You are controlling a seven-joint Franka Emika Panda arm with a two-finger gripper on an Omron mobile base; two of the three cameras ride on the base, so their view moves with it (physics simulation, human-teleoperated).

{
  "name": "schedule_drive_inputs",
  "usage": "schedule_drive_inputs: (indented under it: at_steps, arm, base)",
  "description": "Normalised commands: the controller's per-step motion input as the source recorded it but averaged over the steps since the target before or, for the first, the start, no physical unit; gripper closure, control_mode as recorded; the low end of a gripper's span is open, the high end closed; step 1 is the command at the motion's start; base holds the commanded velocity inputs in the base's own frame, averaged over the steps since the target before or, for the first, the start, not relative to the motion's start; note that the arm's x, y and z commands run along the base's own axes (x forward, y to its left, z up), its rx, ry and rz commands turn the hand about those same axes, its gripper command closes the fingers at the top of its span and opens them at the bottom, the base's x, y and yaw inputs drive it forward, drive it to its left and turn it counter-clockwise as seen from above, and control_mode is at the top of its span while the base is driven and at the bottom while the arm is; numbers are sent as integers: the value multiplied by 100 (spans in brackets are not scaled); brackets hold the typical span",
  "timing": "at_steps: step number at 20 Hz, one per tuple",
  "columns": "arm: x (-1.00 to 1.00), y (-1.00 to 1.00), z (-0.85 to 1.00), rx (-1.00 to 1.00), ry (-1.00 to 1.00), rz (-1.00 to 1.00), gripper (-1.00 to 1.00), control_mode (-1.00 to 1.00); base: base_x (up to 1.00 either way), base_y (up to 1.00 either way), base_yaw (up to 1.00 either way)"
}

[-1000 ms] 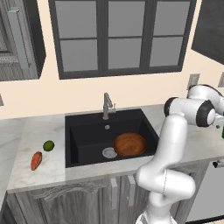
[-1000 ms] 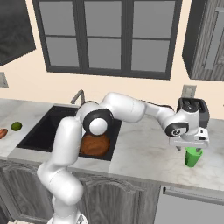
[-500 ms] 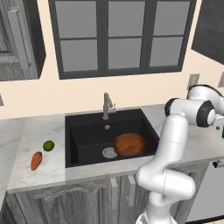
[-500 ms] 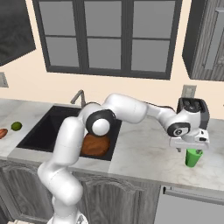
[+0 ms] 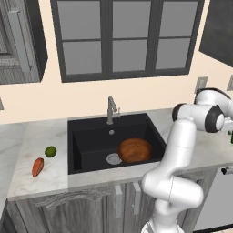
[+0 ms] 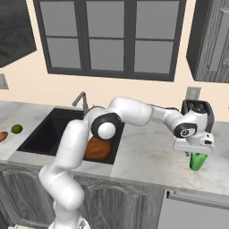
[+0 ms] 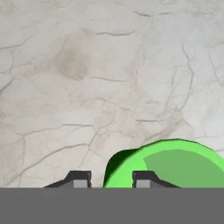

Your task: Remove the lime and sweet potato from the sink. Then move the bowl and cup from the counter to the sink for washing.

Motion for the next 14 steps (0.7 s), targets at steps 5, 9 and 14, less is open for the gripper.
schedule_drive_inputs:
  at_steps: [5, 9, 14]
  arm:
    - [-6, 2, -11, 10, 3, 0, 100, -100]
    - [-20, 8, -5, 11, 1, 0, 100, -100]
    - [-19, 18, 6, 6, 0, 0, 100, -100]
  base:
    - [0, 0, 0]
    - [0, 0, 0]
    - [0, 0, 0]
